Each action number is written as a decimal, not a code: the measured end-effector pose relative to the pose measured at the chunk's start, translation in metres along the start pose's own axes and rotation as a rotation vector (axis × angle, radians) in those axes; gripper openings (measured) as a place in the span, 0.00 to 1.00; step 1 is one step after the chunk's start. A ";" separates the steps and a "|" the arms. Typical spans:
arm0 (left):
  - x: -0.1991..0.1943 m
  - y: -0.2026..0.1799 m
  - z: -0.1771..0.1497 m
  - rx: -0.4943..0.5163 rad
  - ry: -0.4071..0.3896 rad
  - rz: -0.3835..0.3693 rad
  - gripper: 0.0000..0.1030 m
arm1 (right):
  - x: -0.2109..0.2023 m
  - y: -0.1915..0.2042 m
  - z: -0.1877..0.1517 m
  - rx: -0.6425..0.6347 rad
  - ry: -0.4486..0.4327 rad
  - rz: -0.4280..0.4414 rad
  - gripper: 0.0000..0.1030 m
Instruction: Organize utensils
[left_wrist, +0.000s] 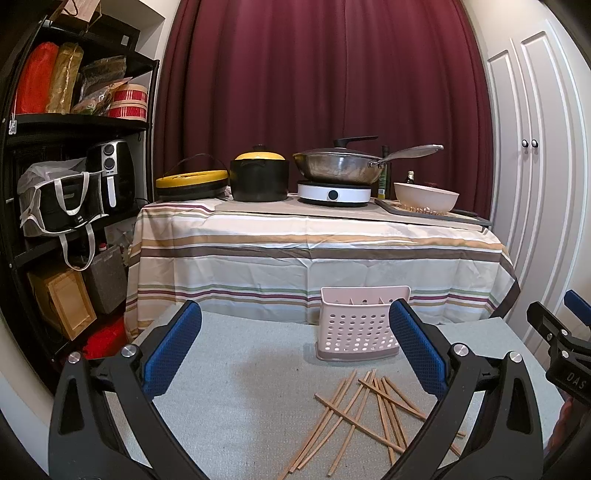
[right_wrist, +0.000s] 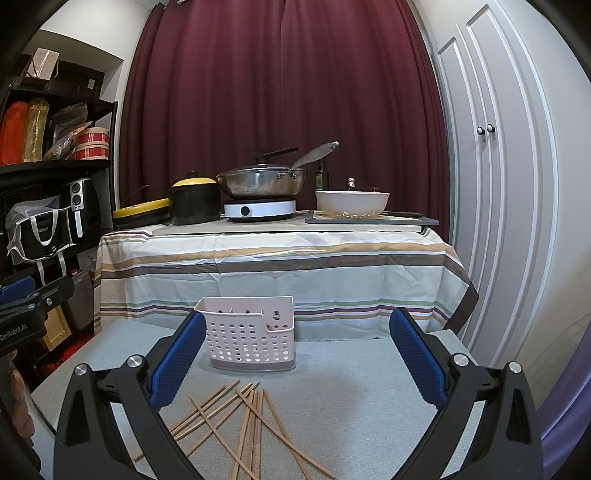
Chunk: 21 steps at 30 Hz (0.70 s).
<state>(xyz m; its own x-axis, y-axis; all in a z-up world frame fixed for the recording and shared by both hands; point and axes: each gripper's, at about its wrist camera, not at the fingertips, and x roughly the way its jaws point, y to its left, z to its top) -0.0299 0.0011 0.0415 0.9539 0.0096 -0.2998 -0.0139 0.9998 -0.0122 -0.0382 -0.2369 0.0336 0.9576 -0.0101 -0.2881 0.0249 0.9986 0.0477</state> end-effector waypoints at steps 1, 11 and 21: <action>0.000 0.000 0.000 0.000 -0.001 0.000 0.96 | 0.000 0.000 0.000 0.000 0.000 0.001 0.94; 0.001 0.000 0.000 -0.001 -0.001 0.000 0.96 | 0.000 0.000 -0.001 0.000 -0.001 0.001 0.94; 0.000 0.000 0.000 0.000 -0.002 0.001 0.96 | -0.001 0.002 -0.001 0.000 -0.001 0.002 0.94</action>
<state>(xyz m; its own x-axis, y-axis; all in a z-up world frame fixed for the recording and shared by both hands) -0.0296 0.0015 0.0412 0.9545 0.0104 -0.2982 -0.0147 0.9998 -0.0120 -0.0388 -0.2346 0.0332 0.9579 -0.0085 -0.2869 0.0232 0.9986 0.0479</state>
